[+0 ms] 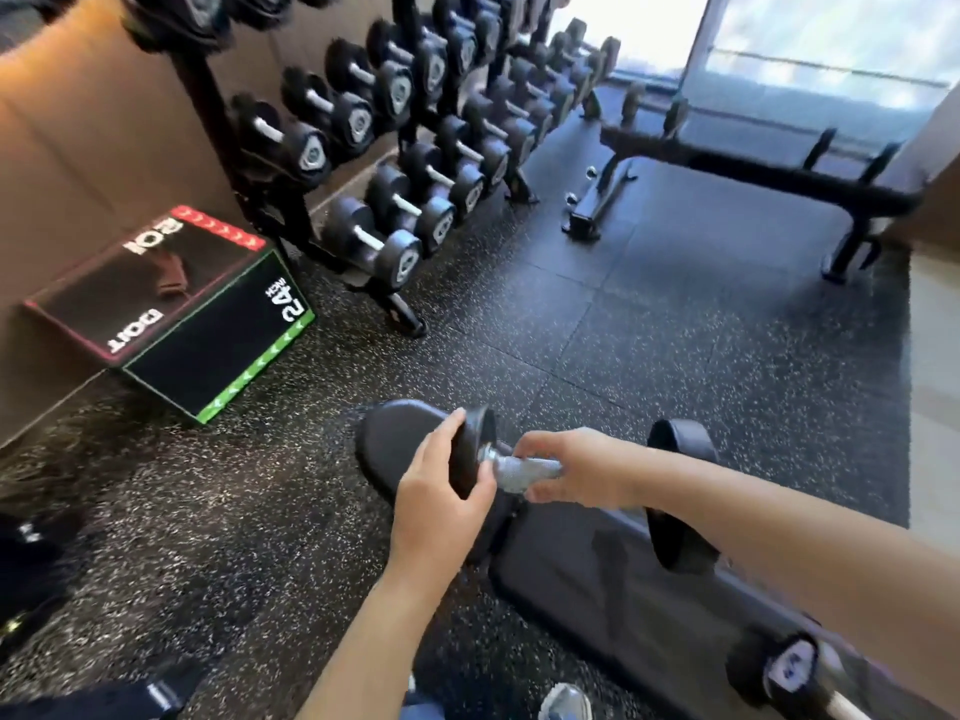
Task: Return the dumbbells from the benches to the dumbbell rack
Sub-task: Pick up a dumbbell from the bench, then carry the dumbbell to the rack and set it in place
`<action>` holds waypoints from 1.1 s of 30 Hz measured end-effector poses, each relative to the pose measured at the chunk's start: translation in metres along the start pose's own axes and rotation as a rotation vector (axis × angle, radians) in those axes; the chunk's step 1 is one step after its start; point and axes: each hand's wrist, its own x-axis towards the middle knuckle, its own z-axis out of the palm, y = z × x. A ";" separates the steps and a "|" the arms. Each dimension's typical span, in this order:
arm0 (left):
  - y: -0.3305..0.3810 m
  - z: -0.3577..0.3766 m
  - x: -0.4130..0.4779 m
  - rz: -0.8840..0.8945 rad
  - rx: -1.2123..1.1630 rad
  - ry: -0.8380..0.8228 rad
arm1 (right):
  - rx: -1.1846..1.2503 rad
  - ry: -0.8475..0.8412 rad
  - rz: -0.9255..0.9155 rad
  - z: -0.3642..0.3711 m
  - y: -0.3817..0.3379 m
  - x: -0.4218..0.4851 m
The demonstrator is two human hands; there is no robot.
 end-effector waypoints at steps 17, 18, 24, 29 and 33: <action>-0.138 -0.262 0.082 -0.015 -0.021 0.146 | -0.151 -0.128 -0.094 0.003 -0.281 0.149; -0.144 -0.271 0.089 -0.009 -0.020 0.150 | -0.150 -0.127 -0.093 0.002 -0.289 0.158; -0.178 -0.297 0.142 0.013 -0.021 0.120 | -0.146 -0.128 -0.087 -0.010 -0.318 0.216; -0.202 -0.303 0.206 0.009 -0.022 0.060 | -0.127 -0.140 -0.081 -0.033 -0.323 0.272; -0.214 -0.298 0.269 0.028 0.002 -0.009 | -0.103 -0.109 -0.072 -0.060 -0.315 0.323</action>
